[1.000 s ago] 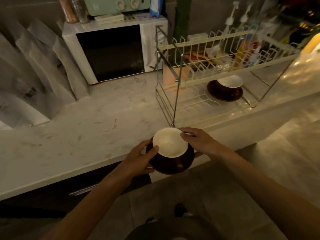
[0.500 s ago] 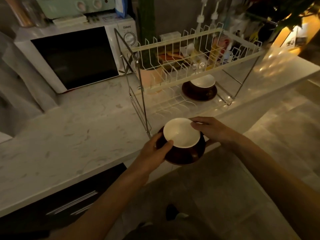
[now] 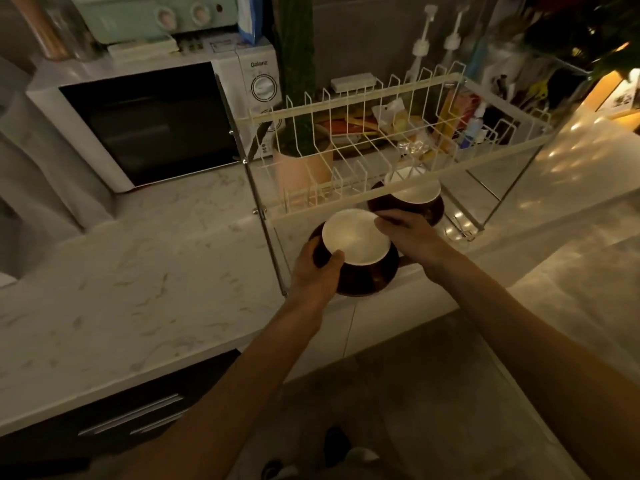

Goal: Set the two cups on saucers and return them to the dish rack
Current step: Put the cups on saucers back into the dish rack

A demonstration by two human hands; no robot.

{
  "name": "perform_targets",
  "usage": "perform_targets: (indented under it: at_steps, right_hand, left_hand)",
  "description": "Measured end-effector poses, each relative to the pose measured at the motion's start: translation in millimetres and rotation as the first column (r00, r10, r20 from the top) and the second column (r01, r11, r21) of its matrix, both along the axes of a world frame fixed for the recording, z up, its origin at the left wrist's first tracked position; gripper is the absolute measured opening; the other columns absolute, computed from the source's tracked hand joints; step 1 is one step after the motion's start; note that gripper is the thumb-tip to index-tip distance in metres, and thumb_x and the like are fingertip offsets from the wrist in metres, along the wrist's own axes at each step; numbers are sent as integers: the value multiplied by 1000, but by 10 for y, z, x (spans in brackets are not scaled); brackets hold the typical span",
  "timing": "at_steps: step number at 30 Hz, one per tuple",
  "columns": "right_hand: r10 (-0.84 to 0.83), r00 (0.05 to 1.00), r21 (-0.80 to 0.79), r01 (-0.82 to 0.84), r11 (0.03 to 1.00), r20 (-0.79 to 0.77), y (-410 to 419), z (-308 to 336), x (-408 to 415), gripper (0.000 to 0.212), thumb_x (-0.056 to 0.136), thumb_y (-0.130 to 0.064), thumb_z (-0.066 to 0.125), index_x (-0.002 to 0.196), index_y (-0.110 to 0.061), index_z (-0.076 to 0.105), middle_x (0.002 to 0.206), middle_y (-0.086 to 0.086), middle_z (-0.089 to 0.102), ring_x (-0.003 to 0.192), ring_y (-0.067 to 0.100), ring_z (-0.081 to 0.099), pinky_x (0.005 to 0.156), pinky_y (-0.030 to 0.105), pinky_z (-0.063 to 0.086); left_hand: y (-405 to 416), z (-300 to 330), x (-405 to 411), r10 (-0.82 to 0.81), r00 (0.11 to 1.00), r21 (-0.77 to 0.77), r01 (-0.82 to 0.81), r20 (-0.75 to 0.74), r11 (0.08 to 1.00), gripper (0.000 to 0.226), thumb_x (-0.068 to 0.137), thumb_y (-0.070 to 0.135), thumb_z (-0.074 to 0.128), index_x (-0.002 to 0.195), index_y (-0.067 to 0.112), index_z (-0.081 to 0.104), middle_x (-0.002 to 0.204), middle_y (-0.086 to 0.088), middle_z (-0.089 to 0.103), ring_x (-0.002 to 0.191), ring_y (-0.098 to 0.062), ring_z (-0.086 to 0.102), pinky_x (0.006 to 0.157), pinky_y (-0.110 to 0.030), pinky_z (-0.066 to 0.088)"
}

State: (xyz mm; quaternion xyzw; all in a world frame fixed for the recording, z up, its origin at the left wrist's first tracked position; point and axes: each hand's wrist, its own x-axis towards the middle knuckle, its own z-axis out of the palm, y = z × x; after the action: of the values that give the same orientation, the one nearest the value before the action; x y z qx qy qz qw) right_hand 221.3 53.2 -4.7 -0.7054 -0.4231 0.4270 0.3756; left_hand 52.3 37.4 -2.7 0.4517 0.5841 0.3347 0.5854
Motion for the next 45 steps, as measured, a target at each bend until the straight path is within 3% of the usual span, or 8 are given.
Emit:
perform_targets:
  at_steps: [9,15,18,21,23,28,36,45]
  right_hand:
    - [-82,996,-16,81,997,-20,472,-318,22,26,93,-31,60,112,-17,47,99,-6,57,106,22,56,99,52,49]
    - [-53,999,14,53,999,8,616,-457,-4,33,91,-23,63,120,-11,54,114,7,66,107,20,60,104,48,47]
    - [-49,999,18,48,999,16,658,-458,-10,39,90,-26,65,125,-11,56,112,1,66,115,22,59,105,45,46]
    - [-54,998,23,53,998,36,681,-463,-19,14,88,-28,67,97,-21,59,90,-9,60,116,28,59,100,41,48]
    - [-73,997,20,73,997,39,683,-450,-43,16,86,-30,69,86,-30,53,85,-11,57,117,30,59,99,42,47]
    - [-124,992,39,124,992,14,694,-488,-85,41,81,-35,74,111,-12,60,124,10,65,121,26,58,106,46,46]
    - [-171,977,100,159,982,129,469,-438,-129,51,87,-48,64,127,-18,58,124,2,66,119,23,59,103,46,48]
    - [-117,981,51,110,993,156,468,-413,-182,43,93,-39,54,130,-19,63,127,4,66,120,25,59,104,45,47]
  left_hand:
    - [442,-83,112,146,989,3,-146,10,989,42,91,9,54,132,16,54,111,3,56,102,-11,52,86,-21,42]
    - [594,-174,114,178,984,-5,-178,6,984,39,91,12,57,130,14,55,124,-2,59,117,-16,53,89,-22,40]
    - [641,-182,109,172,985,22,-173,18,985,38,92,14,57,130,16,56,115,4,57,107,-10,51,88,-20,38]
    - [680,-203,89,174,985,39,-174,16,984,35,92,17,58,127,17,59,116,2,59,108,-11,53,86,-21,38]
    - [710,-217,81,177,984,37,-177,-1,984,34,92,23,59,125,20,61,120,1,60,112,-14,54,83,-22,40]
    - [792,-209,62,148,989,44,-147,-24,988,27,92,36,56,114,24,67,105,8,61,107,-13,57,63,-15,41]
    - [717,-305,89,223,975,17,-223,-9,975,49,86,34,65,132,19,54,133,-6,59,120,-22,56,100,-36,49]
    - [716,-381,136,262,965,-20,-262,-18,965,44,88,26,63,130,14,54,128,-9,62,114,-25,60,97,-37,51]
